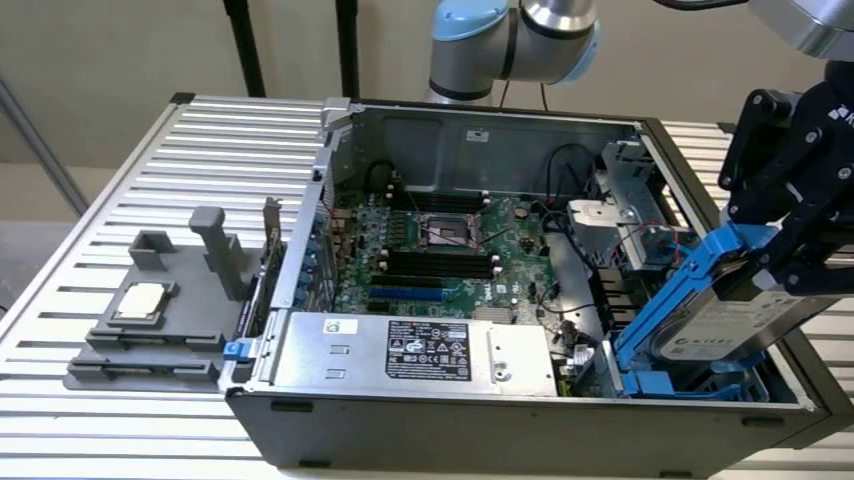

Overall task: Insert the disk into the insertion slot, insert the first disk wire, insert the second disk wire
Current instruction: 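Insert the disk into the insertion slot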

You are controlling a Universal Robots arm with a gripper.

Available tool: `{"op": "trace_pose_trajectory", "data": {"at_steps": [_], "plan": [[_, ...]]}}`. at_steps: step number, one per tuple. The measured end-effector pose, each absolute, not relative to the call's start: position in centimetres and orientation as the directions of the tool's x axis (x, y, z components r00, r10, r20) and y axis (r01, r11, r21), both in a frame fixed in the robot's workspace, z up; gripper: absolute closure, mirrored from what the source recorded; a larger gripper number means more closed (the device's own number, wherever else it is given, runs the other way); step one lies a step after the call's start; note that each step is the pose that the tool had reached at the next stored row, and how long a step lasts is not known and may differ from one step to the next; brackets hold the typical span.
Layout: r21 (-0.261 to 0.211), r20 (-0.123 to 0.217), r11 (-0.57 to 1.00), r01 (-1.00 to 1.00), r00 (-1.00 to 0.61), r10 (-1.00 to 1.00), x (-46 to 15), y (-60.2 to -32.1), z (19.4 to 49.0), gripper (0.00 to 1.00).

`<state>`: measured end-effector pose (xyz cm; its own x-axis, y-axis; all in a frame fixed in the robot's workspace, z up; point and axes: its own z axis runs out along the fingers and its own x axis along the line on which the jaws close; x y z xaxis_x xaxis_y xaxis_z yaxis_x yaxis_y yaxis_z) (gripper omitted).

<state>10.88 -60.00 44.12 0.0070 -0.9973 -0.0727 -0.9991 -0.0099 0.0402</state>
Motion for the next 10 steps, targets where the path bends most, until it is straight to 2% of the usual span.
{"op": "trace_pose_trajectory", "data": {"at_steps": [10], "plan": [[0.040,-0.082,-0.010,-0.999,0.007,-0.997,10.88,-60.05,43.65,0.68]]}}
